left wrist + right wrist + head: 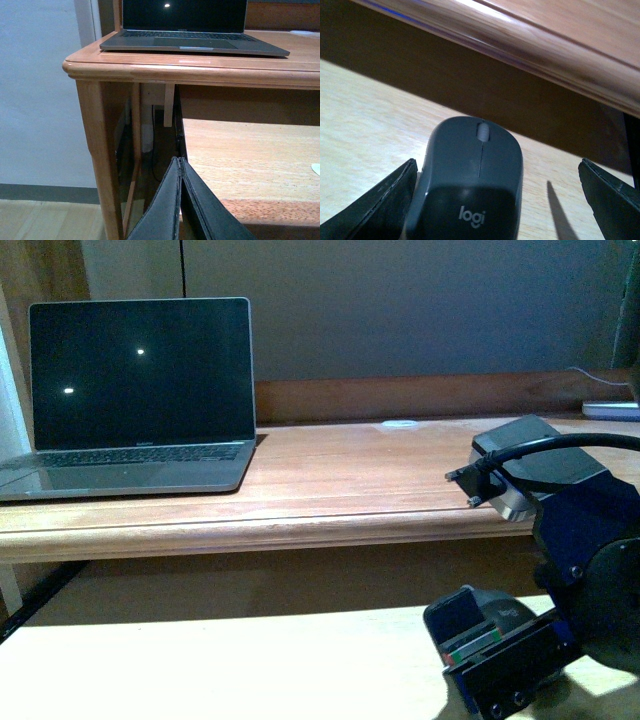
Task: Place mouse
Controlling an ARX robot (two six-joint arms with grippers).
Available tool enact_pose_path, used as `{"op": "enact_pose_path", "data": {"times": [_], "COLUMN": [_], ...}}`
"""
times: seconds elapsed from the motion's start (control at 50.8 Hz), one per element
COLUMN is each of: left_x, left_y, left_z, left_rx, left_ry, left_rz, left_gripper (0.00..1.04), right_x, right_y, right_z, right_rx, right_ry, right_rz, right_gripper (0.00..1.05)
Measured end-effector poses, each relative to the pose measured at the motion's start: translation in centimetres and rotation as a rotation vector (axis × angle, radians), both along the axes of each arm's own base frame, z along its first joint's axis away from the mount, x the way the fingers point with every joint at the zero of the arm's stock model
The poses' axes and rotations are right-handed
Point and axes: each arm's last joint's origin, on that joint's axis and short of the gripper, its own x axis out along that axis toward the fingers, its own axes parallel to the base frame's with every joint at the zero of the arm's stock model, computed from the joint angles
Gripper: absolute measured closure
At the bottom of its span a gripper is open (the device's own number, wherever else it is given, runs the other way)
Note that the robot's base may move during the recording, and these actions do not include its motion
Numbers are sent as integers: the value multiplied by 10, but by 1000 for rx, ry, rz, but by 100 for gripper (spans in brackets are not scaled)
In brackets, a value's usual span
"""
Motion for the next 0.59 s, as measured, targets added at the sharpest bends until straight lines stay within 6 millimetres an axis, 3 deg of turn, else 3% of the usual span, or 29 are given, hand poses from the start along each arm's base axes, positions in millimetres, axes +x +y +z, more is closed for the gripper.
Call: {"op": "enact_pose_path", "data": {"times": [0.157, 0.453, 0.59], "left_x": [0, 0, 0], "left_y": [0, 0, 0], "left_z": [0, 0, 0], "left_rx": [0, 0, 0], "left_ry": [0, 0, 0], "left_rz": [0, 0, 0], "left_gripper": [102, 102, 102], "right_x": [14, 19, 19], "right_y": [-8, -16, -16], "right_z": [-1, -6, -8], "right_rx": [-10, 3, 22], "right_ry": [36, 96, 93], "right_rz": [-70, -66, -55], "right_gripper": [7, 7, 23]}}
